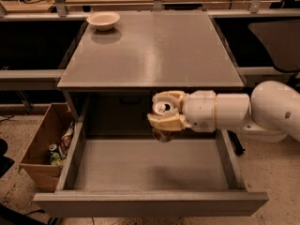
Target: Place orange can into top drawer
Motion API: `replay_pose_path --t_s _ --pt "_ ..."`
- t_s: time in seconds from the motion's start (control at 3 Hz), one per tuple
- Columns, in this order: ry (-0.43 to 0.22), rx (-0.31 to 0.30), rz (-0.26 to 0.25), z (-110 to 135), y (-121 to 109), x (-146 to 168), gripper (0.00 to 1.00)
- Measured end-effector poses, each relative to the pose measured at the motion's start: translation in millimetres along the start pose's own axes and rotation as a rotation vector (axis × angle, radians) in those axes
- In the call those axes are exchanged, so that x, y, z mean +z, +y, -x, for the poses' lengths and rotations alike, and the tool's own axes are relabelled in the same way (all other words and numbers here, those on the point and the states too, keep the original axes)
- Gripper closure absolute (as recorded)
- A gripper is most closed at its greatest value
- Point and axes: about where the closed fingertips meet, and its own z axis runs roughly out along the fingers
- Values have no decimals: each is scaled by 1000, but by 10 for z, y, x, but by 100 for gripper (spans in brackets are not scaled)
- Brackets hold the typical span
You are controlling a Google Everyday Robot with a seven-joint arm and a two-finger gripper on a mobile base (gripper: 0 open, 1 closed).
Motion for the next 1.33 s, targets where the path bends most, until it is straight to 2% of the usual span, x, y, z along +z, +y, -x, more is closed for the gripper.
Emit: replay_pose_path --t_s 0.33,0.67,1.0,1.33 --pt "-13 -85 -90 -395 -30 -73 100" --pt "-9 -98 -88 -478 -51 -44 100" --pt "-6 -13 -37 -645 -46 129 100" --pt "-20 68 46 -958 98 546 100"
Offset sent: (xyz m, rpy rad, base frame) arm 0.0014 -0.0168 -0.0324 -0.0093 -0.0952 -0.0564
